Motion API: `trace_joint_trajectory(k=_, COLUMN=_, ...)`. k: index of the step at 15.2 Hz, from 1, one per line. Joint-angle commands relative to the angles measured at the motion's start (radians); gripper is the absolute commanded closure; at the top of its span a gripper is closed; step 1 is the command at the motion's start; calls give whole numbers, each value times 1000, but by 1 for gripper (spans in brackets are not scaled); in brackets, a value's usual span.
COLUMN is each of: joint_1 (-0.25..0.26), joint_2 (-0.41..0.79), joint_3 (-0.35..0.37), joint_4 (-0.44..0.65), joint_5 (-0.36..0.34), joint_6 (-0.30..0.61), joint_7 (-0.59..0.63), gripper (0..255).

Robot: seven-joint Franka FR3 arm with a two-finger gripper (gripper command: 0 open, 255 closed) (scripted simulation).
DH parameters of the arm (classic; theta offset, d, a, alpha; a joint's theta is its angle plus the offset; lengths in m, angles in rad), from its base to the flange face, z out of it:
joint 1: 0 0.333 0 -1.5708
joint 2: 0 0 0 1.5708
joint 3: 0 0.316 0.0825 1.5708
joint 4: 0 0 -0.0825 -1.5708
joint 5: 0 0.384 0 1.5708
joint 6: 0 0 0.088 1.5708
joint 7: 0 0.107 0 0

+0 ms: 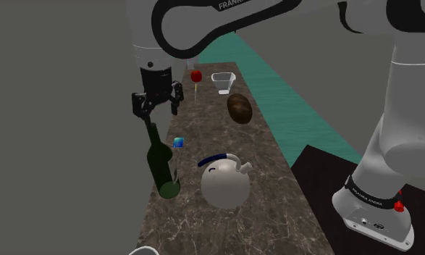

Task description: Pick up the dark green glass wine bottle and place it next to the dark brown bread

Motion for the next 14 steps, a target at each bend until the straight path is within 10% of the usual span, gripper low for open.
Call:
trace_joint_trajectory(k=1, joint_1=41, joint_2=91, joint_3=-3, joint_4=95, joint_5=-47, joint_6=-21, joint_7=43, gripper=0)
trace_joint_trajectory(k=14, joint_1=58, joint_2=145, joint_3=-17, joint_4=62, joint_5=-76, joint_6=59, joint_7=64, gripper=0)
